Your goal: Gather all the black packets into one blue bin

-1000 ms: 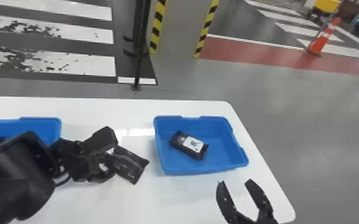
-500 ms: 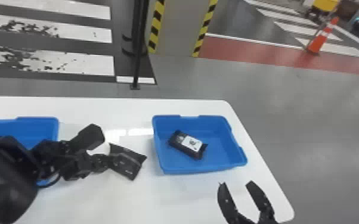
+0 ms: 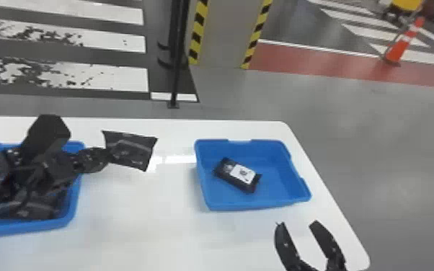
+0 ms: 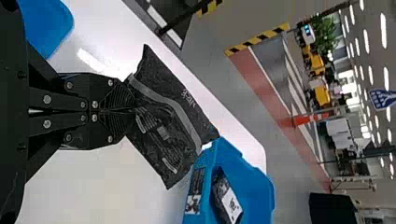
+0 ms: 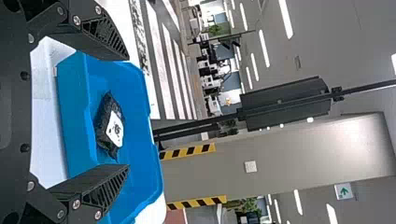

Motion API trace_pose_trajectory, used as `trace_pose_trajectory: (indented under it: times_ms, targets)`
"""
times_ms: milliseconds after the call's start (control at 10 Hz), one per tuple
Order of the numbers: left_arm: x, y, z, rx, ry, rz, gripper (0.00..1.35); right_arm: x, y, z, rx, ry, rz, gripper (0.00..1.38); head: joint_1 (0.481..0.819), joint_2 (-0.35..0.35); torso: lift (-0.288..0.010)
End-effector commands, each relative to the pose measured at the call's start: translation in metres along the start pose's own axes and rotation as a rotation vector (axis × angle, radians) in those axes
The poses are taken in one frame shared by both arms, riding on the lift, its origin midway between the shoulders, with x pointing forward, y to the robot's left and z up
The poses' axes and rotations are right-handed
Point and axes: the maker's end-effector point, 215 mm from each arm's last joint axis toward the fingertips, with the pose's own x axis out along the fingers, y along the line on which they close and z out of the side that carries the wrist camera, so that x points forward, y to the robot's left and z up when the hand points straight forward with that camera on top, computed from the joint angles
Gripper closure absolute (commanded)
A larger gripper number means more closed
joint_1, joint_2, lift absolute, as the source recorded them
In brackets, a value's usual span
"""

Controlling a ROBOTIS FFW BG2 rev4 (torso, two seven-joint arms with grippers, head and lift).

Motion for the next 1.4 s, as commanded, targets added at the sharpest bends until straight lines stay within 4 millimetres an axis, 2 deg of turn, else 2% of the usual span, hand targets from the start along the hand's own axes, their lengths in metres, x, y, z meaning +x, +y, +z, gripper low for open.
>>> trace_pose_trajectory:
  times_ms: [0,200,300,400,500,600,700,800,1000,1300]
  targets:
    - [-0.055,0.029,-0.021,-0.027,0.030,0.118,1.22,-0.001,0.000,-0.001,0.002,0.003,0.000,0.21,0.695,-0.280,-0.110]
    - [-0.123,0.054,-0.050,-0.050,0.088,0.244,1.22,0.000,0.001,-0.002,0.004,0.007,0.001,0.21,0.695,-0.180,-0.110]
    - [-0.147,0.065,-0.067,-0.068,0.119,0.290,1.22,0.000,0.001,-0.002,0.005,0.010,0.001,0.21,0.695,-0.128,-0.110]
    - [-0.162,0.071,-0.081,-0.087,0.140,0.317,1.20,0.000,0.001,-0.002,0.005,0.010,0.001,0.21,0.695,-0.079,-0.110]
    - [-0.174,0.074,-0.094,-0.110,0.155,0.340,0.80,0.001,0.001,-0.002,0.006,0.010,0.001,0.21,0.695,-0.057,-0.110]
    - [-0.183,0.077,-0.102,-0.122,0.164,0.356,0.24,0.001,0.001,-0.003,0.007,0.012,0.003,0.21,0.695,-0.023,-0.110]
    - [-0.189,0.081,-0.097,-0.108,0.154,0.374,0.04,0.001,0.002,-0.002,0.004,0.010,0.004,0.21,0.695,0.002,-0.110]
    - [-0.199,0.084,-0.087,-0.084,0.125,0.397,0.14,0.002,0.004,-0.002,-0.003,0.017,0.010,0.21,0.695,0.017,-0.110]
    - [-0.216,0.067,-0.074,-0.103,0.044,0.418,0.21,0.010,0.015,0.007,-0.052,0.020,0.042,0.21,0.695,0.030,-0.110]
    - [-0.232,0.006,-0.066,-0.257,-0.163,0.398,0.22,0.038,0.035,0.030,-0.164,0.020,0.097,0.21,0.695,0.032,-0.110]
